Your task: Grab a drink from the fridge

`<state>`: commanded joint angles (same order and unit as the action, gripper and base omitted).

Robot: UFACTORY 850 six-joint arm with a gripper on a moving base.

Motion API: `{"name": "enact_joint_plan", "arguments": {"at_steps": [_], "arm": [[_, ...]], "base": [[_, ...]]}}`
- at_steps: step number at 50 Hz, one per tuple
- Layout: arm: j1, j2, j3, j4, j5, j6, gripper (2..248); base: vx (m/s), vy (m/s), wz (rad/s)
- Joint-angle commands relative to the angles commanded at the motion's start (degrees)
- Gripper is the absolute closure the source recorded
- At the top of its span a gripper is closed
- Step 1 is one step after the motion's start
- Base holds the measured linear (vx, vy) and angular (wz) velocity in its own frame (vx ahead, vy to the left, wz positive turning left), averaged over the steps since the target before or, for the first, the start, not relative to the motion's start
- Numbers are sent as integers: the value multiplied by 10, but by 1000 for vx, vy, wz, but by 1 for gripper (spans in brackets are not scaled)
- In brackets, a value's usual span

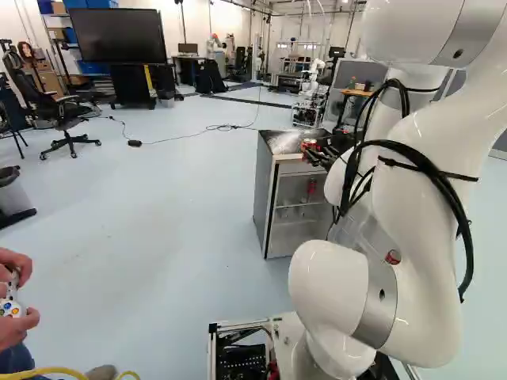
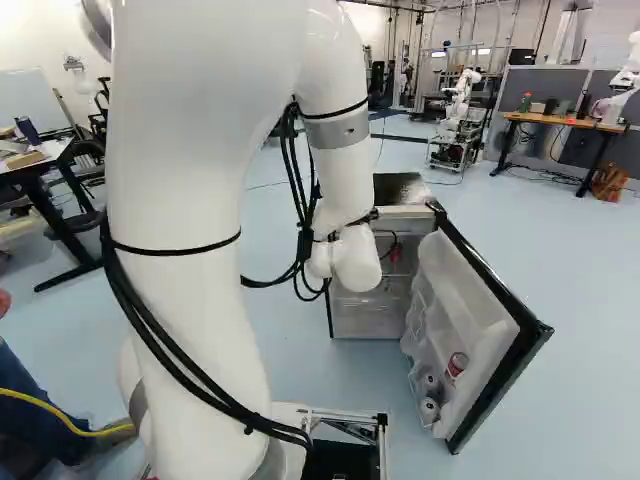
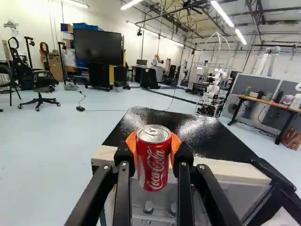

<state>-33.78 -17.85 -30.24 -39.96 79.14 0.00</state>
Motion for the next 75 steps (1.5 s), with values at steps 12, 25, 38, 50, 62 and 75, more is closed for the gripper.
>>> {"name": "enact_joint_plan", "arguments": {"at_steps": [12,25,38,50,62,75], "arm": [[8,-1,-24,0,-11,0,158],[17,-8,-51,0,-18,0,158],[29,-28,-80,4,-20,0,158],[45,-53,-112,14,-20,0,158],[56,-73,-133,29,-20,0,158],[57,-89,-135,44,-20,0,158]], "base": [[0,0,0],[0,0,0],[0,0,0],[0,0,0],[0,0,0],[0,0,0]]}}
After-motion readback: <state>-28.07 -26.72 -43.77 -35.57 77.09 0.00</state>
